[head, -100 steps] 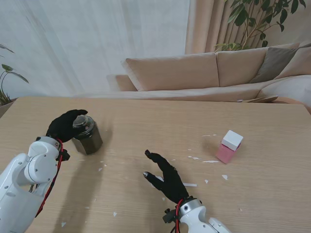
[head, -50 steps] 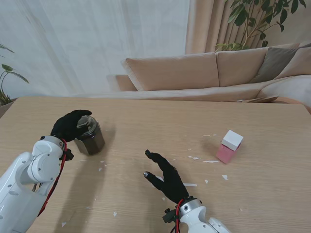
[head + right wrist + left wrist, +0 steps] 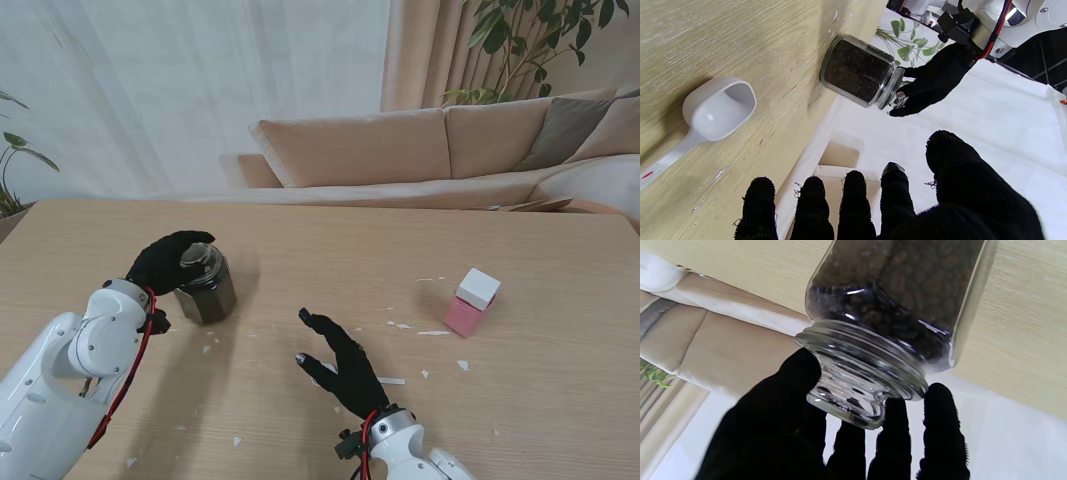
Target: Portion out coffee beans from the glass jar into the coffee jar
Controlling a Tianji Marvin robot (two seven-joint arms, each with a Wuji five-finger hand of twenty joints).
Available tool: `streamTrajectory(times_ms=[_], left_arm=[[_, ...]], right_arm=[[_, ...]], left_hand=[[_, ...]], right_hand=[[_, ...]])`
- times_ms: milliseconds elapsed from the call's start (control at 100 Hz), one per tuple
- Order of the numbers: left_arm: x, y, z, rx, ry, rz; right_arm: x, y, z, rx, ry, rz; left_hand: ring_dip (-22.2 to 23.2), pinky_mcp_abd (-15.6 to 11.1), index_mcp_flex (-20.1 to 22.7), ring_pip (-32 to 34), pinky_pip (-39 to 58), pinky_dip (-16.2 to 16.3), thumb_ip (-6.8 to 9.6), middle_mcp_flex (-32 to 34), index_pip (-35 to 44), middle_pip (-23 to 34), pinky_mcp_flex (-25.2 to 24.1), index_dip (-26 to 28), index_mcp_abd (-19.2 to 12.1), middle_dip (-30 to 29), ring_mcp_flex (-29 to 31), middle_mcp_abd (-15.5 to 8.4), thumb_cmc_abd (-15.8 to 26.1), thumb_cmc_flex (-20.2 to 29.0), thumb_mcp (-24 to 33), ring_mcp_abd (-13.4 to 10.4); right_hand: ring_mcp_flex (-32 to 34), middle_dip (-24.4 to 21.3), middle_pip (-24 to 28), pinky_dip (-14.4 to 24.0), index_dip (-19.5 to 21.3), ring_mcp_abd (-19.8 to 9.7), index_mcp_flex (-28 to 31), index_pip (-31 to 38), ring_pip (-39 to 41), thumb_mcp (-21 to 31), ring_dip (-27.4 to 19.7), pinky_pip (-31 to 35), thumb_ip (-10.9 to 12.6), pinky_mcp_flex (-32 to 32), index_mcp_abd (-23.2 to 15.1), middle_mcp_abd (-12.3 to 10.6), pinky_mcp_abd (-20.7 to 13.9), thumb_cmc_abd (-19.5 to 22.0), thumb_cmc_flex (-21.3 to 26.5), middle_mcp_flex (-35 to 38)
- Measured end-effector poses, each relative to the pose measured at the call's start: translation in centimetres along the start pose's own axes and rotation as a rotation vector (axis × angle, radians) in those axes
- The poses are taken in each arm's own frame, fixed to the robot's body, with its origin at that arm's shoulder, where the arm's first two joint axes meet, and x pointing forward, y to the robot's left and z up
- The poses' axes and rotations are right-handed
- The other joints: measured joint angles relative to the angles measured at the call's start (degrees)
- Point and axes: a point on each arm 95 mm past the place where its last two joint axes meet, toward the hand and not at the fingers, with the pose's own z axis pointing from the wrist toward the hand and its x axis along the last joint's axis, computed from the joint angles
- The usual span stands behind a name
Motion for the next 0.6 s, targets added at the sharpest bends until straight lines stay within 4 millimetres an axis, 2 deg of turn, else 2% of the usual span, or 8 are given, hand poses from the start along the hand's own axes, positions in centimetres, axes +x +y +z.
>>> streamTrajectory(times_ms=[600], left_arm=[[6.6,2.5,-0.4,-0.121,0.105,-0.002]], right_arm=[[0.0,0.0,-0.1,-0.005,0.004,0.003]], left_hand=[[0.0,0.9,0.0,-1.2,1.6,0.8,-0.03,0.1,0.0,0.5,0.2,0.0,-0.2,0.6,-1.3,-0.1,-0.6,0.0,-0.1,-0.1]], right_hand=[[0.0,0.0,0.1,0.0,0.0,0.0,0.0,0.0,0.0,0.0,0.0,0.0,0.0,0.0,0.0,0.0,0.0,0.0,0.0,0.0]])
